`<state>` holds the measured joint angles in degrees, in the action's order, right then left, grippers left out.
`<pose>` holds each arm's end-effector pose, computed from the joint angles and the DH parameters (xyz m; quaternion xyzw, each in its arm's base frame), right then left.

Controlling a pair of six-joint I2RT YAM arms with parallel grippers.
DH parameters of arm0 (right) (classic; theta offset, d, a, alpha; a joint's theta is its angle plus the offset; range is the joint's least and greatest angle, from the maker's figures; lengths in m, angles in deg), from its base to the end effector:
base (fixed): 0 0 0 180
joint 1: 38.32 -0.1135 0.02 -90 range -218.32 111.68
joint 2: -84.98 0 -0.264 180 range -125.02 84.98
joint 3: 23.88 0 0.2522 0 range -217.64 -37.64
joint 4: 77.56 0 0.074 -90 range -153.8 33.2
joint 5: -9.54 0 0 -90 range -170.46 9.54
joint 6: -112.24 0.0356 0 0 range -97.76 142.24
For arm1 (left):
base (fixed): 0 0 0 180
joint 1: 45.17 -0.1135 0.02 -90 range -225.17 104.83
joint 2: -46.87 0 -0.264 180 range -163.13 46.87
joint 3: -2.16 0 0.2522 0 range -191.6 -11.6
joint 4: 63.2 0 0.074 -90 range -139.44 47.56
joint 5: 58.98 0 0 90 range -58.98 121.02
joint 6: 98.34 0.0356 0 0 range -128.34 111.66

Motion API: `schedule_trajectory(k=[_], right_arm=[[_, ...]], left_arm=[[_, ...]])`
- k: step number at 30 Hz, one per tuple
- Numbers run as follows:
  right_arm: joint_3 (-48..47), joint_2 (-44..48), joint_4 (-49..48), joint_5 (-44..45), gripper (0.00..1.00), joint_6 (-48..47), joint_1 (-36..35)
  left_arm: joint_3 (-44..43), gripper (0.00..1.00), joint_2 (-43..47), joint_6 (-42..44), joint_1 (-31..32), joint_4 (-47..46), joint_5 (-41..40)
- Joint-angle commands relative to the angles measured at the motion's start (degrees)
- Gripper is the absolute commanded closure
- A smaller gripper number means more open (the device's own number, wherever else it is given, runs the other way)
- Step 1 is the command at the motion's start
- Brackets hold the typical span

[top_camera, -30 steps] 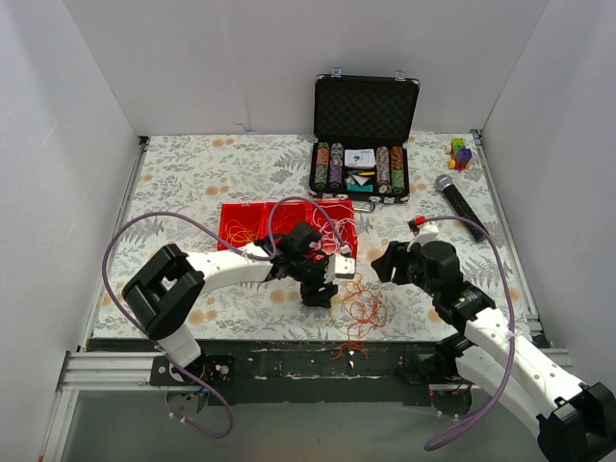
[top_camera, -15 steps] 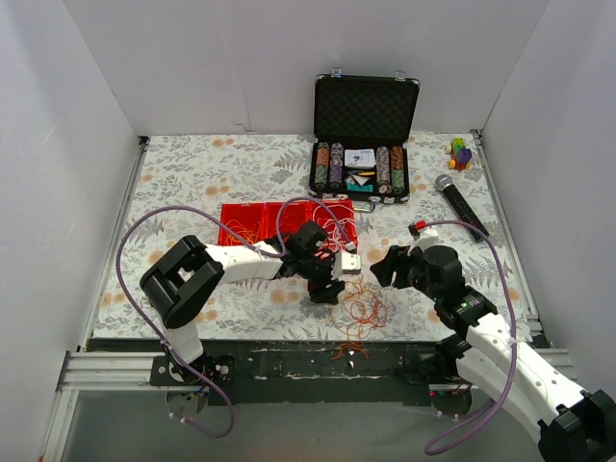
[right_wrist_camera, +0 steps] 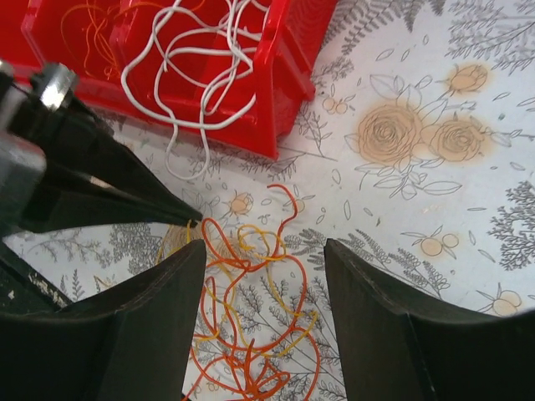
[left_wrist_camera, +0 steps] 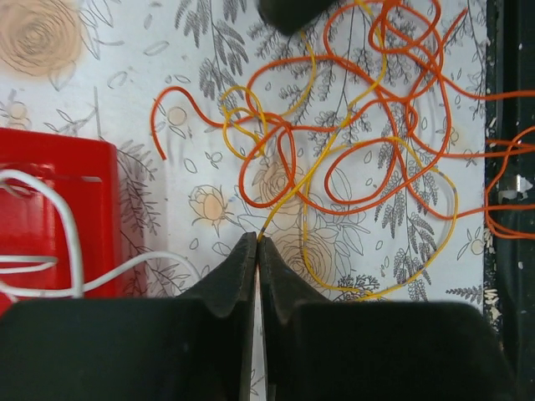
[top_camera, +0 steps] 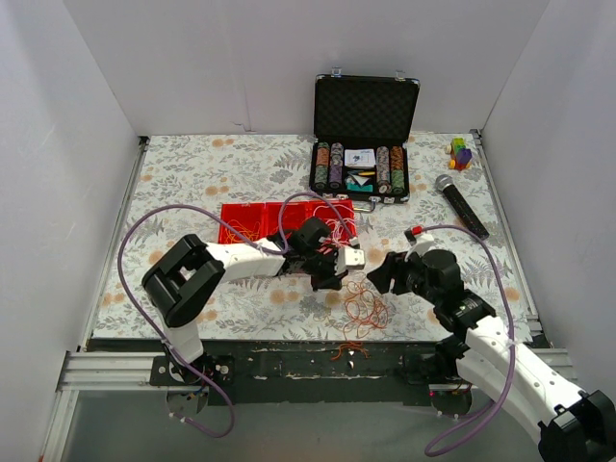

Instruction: Untangle the cables

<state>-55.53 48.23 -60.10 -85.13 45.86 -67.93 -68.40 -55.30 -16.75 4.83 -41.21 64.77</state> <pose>0.1383 0.0820 0.2070 -0.0660 0.8288 0.2788 0.4807 0.2111 -0.2823 0.1560 0.4075 0.8177 -0.3865 0.1263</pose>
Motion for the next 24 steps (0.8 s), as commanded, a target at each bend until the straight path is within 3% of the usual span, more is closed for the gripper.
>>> schedule_trajectory(k=[1, 11, 18, 21, 24], right_arm=[[2.33, 0.10, -2.47, -5.17, 0.31, -0.06, -1.24], [5.85, 0.81, -5.72, -4.12, 0.28, 1.43, -7.22], [4.98, -8.76, -9.85, -1.84, 0.29, 1.78, -10.29], [4.09, -12.72, -11.87, -0.52, 0.38, 1.87, -11.44], [3.92, -15.10, -13.98, -0.26, 0.58, 2.48, -12.58]], left_arm=[[-5.24, 1.00, 6.71, -2.66, -0.25, 2.48, -0.89], [-16.85, 1.00, 14.36, -9.26, -0.25, 10.13, -2.03], [-31.95, 1.00, 17.00, -10.67, -0.25, 16.20, -0.63], [-37.49, 1.00, 18.14, -12.24, -0.25, 17.35, 0.34], [-41.28, 1.00, 19.37, -12.96, -0.25, 17.78, 0.26]])
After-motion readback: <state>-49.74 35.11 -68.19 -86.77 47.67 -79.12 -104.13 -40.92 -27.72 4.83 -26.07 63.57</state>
